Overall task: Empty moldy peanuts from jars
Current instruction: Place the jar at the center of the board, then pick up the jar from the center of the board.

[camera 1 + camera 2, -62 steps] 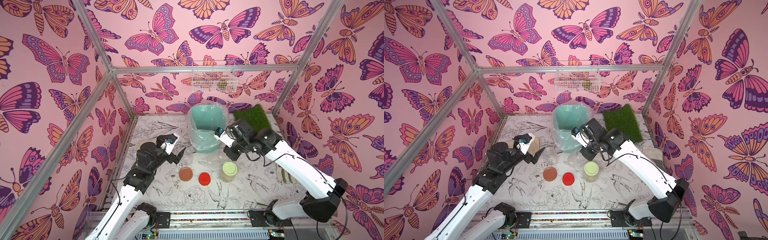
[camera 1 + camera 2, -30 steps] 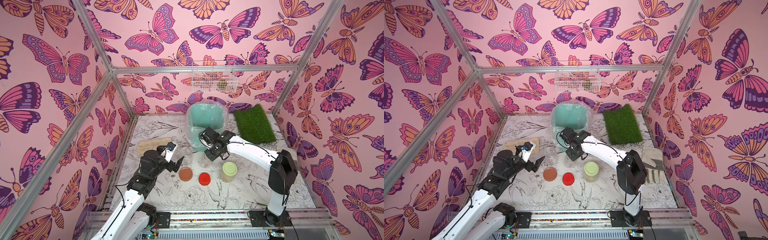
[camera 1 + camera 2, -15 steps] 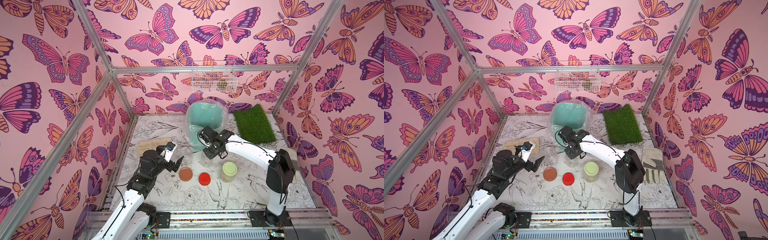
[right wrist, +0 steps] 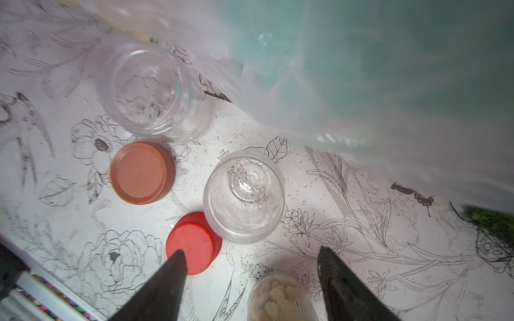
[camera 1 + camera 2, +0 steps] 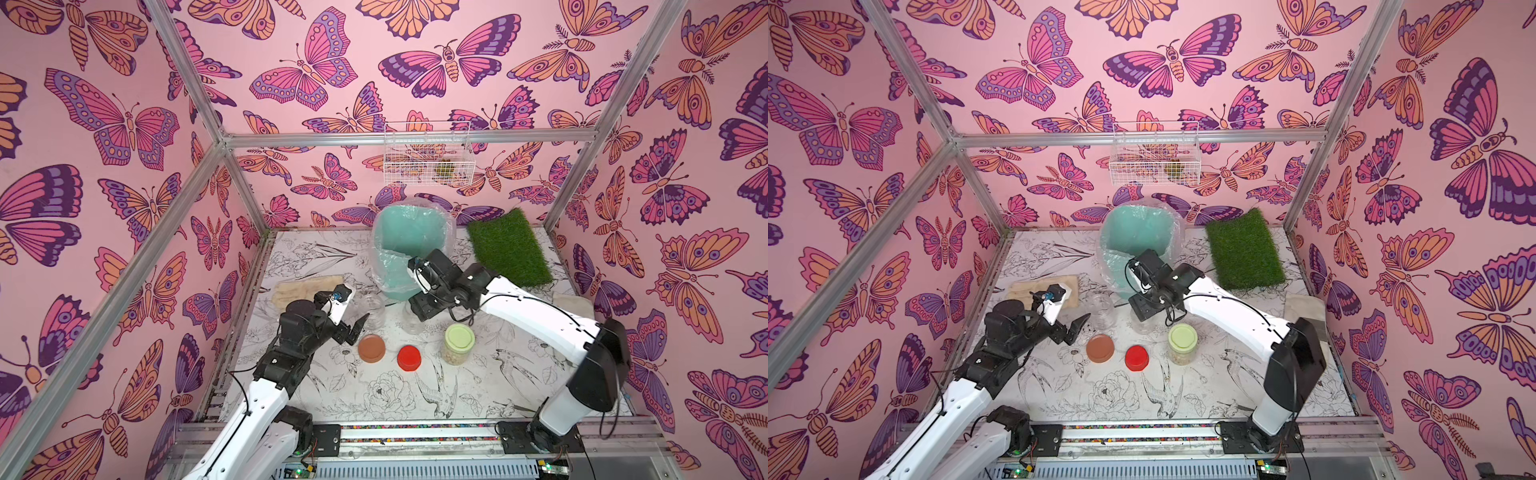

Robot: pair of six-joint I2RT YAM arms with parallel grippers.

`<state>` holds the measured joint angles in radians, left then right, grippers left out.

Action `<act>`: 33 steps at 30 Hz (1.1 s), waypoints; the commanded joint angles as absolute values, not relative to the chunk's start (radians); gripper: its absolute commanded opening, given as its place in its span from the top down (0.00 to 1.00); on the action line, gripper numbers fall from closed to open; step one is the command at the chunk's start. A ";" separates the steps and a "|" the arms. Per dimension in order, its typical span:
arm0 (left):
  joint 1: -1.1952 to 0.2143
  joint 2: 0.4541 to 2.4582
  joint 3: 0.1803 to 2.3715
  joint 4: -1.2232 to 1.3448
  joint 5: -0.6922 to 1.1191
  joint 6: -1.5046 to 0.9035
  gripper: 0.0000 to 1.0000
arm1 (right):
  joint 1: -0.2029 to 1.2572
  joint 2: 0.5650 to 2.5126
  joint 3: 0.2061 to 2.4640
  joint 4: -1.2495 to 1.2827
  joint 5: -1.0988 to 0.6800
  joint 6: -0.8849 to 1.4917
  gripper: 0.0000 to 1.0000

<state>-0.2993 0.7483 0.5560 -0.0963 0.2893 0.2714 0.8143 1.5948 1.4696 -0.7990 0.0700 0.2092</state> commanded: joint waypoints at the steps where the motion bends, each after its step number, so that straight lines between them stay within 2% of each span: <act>1: -0.294 0.736 0.566 -0.074 0.344 0.281 0.00 | 0.820 1.516 1.431 -0.799 0.044 0.227 0.06; 2: -0.293 0.736 0.569 -0.073 0.351 0.281 0.00 | 0.820 1.495 1.421 -0.817 0.048 0.229 0.01; 13: -0.298 0.745 0.561 -0.074 0.434 0.259 0.00 | 0.820 1.300 1.325 -1.093 0.162 0.290 0.01; 19: -0.314 0.745 0.536 -0.069 0.442 0.254 0.00 | 0.820 1.250 1.240 -1.114 0.114 0.345 0.01; 33: -0.326 0.765 0.512 -0.049 0.430 0.267 0.00 | 0.818 1.388 1.236 -1.082 0.065 0.384 0.01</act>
